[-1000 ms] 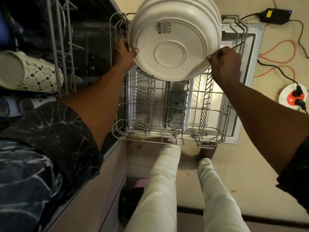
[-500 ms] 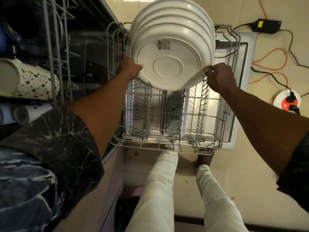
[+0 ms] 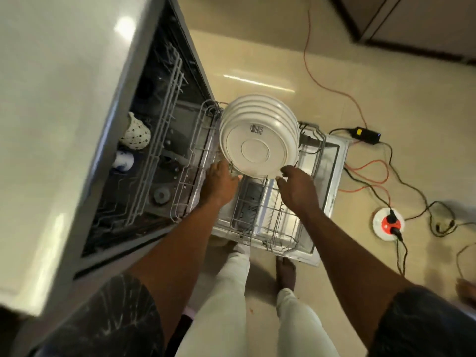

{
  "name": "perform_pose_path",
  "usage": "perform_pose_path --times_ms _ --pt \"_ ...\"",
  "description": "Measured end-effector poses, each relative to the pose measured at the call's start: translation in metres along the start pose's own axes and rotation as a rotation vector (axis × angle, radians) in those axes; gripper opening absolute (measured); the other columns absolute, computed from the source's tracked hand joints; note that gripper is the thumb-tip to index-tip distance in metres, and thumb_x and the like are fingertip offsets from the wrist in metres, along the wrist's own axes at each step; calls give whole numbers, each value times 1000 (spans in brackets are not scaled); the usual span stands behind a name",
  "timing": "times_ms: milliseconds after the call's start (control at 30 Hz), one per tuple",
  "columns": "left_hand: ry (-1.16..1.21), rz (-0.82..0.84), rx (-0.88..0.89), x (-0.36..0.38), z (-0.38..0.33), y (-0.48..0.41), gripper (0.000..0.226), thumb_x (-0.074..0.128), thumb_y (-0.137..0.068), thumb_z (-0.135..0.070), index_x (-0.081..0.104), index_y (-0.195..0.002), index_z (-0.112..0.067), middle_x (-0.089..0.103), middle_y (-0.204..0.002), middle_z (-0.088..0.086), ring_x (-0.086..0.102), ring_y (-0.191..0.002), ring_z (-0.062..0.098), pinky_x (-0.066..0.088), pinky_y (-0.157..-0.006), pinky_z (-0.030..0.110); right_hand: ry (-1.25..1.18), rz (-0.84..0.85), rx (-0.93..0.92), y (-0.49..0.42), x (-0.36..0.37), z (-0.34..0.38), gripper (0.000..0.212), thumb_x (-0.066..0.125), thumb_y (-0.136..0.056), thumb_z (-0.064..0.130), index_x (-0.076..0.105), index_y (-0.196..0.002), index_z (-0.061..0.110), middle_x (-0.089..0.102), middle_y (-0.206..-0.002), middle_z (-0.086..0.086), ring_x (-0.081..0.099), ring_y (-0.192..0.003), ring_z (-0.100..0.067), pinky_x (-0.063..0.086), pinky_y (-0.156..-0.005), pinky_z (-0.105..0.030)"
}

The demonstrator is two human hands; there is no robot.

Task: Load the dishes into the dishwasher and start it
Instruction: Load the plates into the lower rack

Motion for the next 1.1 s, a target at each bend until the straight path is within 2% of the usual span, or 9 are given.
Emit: perform_pose_path --times_ms 167,233,333,467,600,700,900,1000,1100 --pt "-36 -95 90 -46 -25 119 38 57 -97 -29 52 -132 -14 53 -135 10 47 -124 27 44 -104 43 221 12 -251 90 -49 39 33 56 -98 22 61 -126 6 64 -122 -18 60 -109 -39 51 -90 -46" --pt "-104 -172 141 -62 -32 169 44 56 -98 -32 51 -136 -10 53 -138 11 44 -129 28 38 -109 42 378 18 -405 125 -63 55 35 58 -96 23 61 -127 7 63 -127 -15 59 -113 -37 51 -92 -46" --pt "-138 -275 123 -80 -30 234 44 55 -98 -38 52 -133 -11 56 -133 10 47 -125 27 39 -106 42 479 -7 -534 170 -80 82 42 59 -97 29 55 -136 13 55 -141 -9 50 -129 -33 44 -104 -48" --pt "-120 -412 -15 -96 -20 315 50 55 -97 -43 50 -137 -13 52 -139 7 45 -129 27 39 -106 43 483 -11 -607 215 -90 115 44 55 -99 31 50 -139 14 47 -148 -10 41 -138 -33 37 -111 -50" --pt "-50 -567 -167 -113 3 374 55 56 -96 -45 46 -141 -15 45 -148 4 36 -140 23 33 -112 39 530 35 -781 236 -84 156 44 52 -100 37 50 -137 15 47 -148 -9 40 -137 -30 37 -111 -49" --pt "-40 -650 -250 -131 32 410 55 57 -94 -47 50 -139 -15 48 -147 4 38 -139 24 31 -113 37 574 54 -908 251 -70 194 44 46 -101 39 50 -137 13 47 -147 -11 42 -136 -32 39 -109 -49" --pt "26 -818 -502 -166 131 512 57 55 -94 -50 49 -139 -17 47 -145 3 38 -139 24 34 -112 41 614 133 -1150 321 -4 282 48 53 -100 37 53 -140 11 50 -147 -16 45 -137 -37 38 -110 -50" --pt "94 -910 -621 -171 183 574 55 56 -94 -49 48 -139 -18 48 -144 2 39 -139 23 33 -113 41 618 205 -1265 374 39 327 51 52 -101 39 49 -144 13 44 -154 -13 38 -143 -34 34 -115 -49" --pt "123 -975 -727 -169 231 639 55 57 -94 -51 50 -137 -18 50 -142 2 41 -136 22 35 -112 41 591 246 -1387 435 87 362 45 54 -101 38 54 -138 12 48 -150 -13 42 -140 -34 37 -112 -48"
Point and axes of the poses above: each hand's wrist, its own y-axis away from the middle knuckle, its own x-axis out of the palm, z = x × y, the point moved 1 cm from there along -y, towards the middle knuckle
